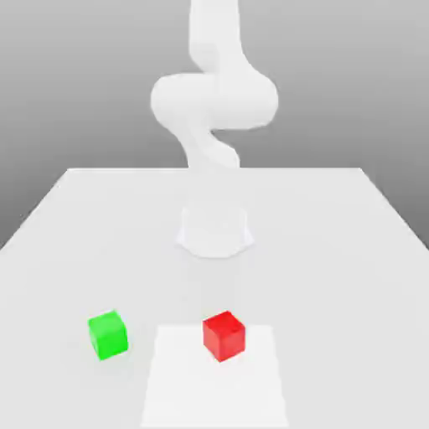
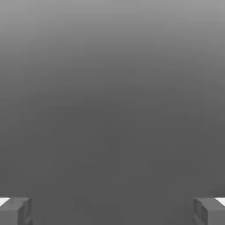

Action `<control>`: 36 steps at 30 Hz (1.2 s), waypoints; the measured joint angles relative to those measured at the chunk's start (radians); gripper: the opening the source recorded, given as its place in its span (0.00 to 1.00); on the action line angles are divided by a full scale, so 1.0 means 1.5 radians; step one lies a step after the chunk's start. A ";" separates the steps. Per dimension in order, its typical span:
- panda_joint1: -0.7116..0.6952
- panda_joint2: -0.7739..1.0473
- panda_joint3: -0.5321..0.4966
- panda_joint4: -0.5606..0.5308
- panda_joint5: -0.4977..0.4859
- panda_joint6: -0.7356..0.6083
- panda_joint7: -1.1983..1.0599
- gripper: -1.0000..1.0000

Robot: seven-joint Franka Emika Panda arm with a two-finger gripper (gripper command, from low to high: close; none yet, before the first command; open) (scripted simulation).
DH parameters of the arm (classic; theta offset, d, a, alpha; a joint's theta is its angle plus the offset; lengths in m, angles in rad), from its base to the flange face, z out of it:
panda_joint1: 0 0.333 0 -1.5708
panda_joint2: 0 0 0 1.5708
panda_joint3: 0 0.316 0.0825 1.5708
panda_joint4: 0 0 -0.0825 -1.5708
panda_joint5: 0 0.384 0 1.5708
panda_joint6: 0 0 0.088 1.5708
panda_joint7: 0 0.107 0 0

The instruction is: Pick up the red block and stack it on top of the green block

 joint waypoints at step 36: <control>0.059 0.540 -0.028 -0.327 0.013 0.387 -0.341 0.00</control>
